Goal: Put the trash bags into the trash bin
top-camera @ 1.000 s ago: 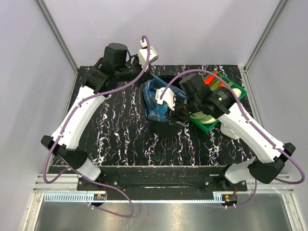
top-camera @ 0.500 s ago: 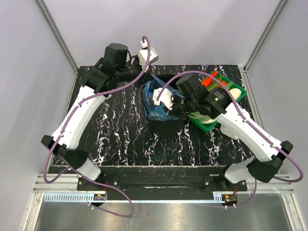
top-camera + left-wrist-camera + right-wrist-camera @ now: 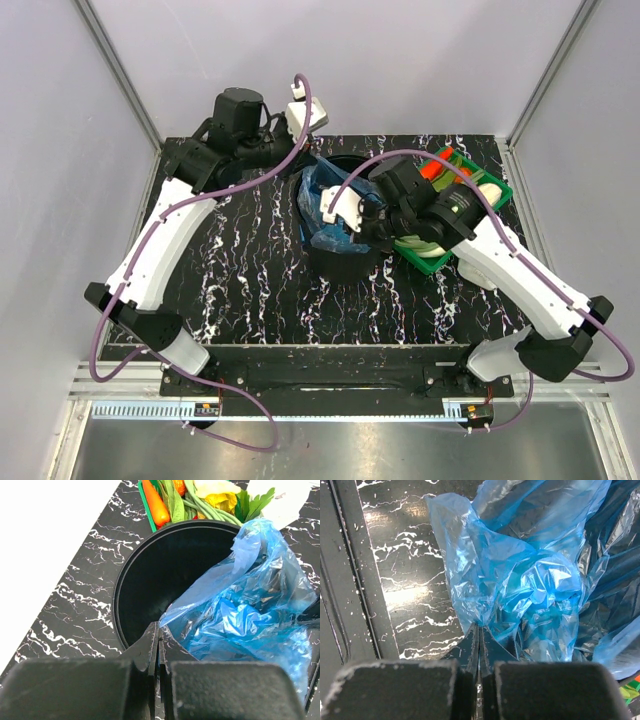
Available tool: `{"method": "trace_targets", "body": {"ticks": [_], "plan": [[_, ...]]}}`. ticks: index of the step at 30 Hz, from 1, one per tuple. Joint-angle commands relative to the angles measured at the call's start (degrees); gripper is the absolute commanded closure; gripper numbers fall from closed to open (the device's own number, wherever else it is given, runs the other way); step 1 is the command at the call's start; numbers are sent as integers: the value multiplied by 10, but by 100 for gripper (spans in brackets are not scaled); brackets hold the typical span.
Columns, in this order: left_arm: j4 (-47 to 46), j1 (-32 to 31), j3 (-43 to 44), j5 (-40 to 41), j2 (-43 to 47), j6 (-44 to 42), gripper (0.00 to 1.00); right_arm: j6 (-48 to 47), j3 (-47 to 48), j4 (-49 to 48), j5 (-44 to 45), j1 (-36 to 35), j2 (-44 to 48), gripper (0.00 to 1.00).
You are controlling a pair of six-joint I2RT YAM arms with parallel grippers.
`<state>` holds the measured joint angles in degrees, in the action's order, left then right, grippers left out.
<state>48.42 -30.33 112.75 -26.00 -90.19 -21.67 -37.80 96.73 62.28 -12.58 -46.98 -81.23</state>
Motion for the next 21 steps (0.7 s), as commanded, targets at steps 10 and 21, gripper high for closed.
{"method": "trace_targets", "body": {"ticks": [10,21], "plan": [[28,20,23,58,22,-66,100,-17,-2,35,51,1,70,100],[29,47,-5,92,37,-105,100,-26,-24,47,49,37,114,100]]}}
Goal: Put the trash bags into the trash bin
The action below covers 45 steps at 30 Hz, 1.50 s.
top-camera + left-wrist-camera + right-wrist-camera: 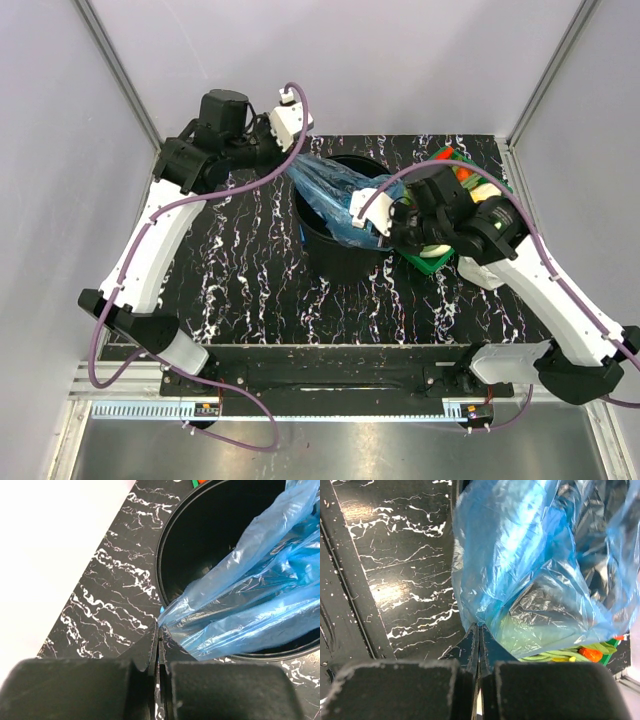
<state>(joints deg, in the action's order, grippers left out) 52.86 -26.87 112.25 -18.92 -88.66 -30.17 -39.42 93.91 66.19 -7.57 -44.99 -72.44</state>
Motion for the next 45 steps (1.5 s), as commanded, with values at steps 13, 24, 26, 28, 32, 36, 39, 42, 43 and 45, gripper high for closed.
{"method": "trace_targets", "body": {"ticks": [13,24,26,28,32,36,39,42,43,45], "plan": [[-15,31,-32,25,23,-49,100,-17,-46,22,-24,73,73,100],[62,31,-32,20,25,-104,100,-16,-107,15,-22,83,83,100],[75,32,-24,27,27,-111,100,-24,-113,10,-17,87,83,100],[91,36,-2,27,24,-116,100,-27,-109,14,-25,93,83,100],[149,35,47,18,8,-131,100,-31,-93,31,-32,97,82,100],[192,35,78,14,3,-151,100,-39,-87,37,-31,104,85,100],[212,35,82,6,6,-161,100,-46,-82,46,-33,107,85,100],[217,35,76,12,10,-165,100,-54,-83,50,-29,112,85,100],[215,35,70,13,11,-168,100,-58,-83,52,-25,112,84,100],[202,35,62,22,16,-167,100,-64,-84,55,-16,115,85,100]]}}
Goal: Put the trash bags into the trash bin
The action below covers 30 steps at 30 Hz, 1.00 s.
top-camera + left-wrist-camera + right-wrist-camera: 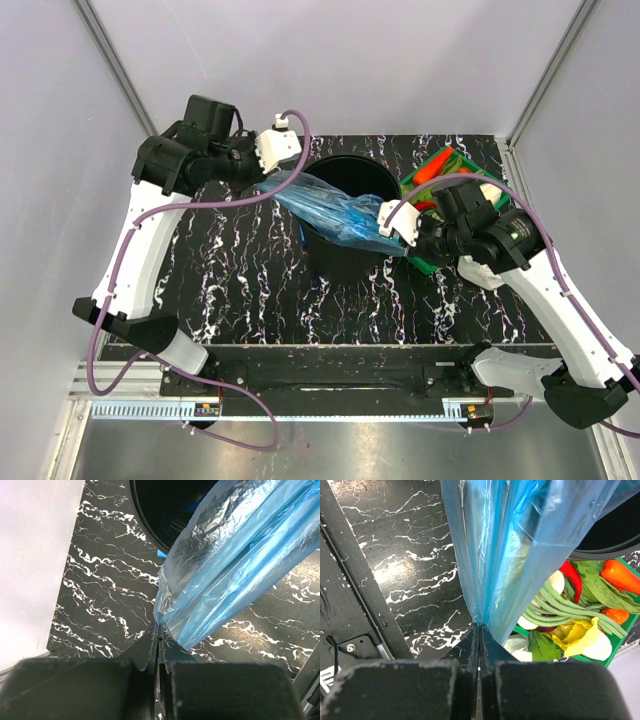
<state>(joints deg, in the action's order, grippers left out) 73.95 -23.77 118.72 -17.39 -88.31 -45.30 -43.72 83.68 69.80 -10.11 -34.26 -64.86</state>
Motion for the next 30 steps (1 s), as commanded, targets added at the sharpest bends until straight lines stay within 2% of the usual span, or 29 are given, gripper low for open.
{"method": "trace_targets", "body": {"ticks": [1,8,16,19,23,30], "plan": [[-21,4,-9,16,14,-11,100,-24,18,20,14,11,10,100],[-43,4,-16,43,0,-18,100,-36,15,31,31,21,13,100],[13,-2,31,-5,-15,-24,92,-35,24,24,-16,21,-32,100],[36,-20,23,-17,-5,-35,93,-36,26,14,-32,20,-54,99],[54,-54,12,-18,11,-44,98,-39,43,13,-44,20,-72,100],[73,-64,110,-46,9,-15,100,-49,69,19,-38,21,-85,100]]}}
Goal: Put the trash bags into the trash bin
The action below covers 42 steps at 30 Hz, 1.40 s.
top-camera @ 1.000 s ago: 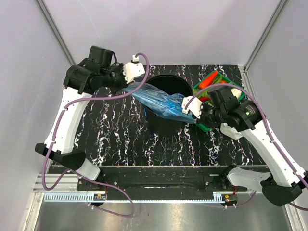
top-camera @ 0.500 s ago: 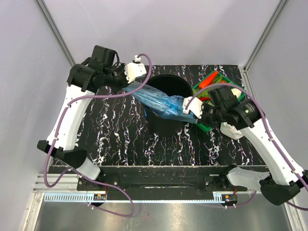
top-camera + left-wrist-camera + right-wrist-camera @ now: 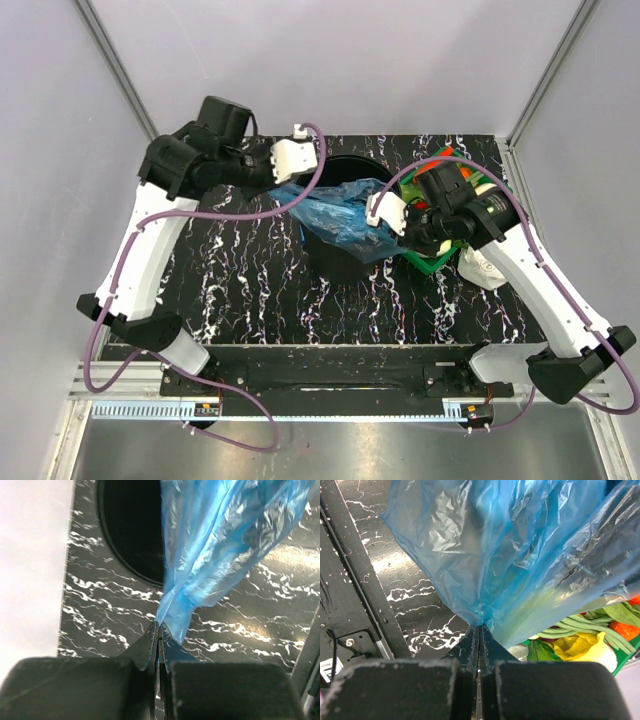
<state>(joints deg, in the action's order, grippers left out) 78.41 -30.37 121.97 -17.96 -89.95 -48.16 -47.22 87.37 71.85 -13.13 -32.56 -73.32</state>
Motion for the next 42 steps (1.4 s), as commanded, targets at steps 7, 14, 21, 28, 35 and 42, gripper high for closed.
{"method": "trace_targets", "body": {"ticks": [7,14,21,28,35,42], "plan": [[5,1,92,-23,44,15,100,-23,48,16,9,4,-2,100],[8,2,74,-38,65,6,100,-29,90,62,-38,5,-2,100],[12,1,40,-83,107,-18,100,-27,85,88,-66,4,6,100],[5,1,-12,-108,137,-18,100,-25,61,89,-74,4,8,100],[-19,0,-35,-116,142,-4,100,-30,52,79,-48,4,12,100],[-12,0,-38,-117,130,-9,100,-38,42,65,-6,4,10,100]]}}
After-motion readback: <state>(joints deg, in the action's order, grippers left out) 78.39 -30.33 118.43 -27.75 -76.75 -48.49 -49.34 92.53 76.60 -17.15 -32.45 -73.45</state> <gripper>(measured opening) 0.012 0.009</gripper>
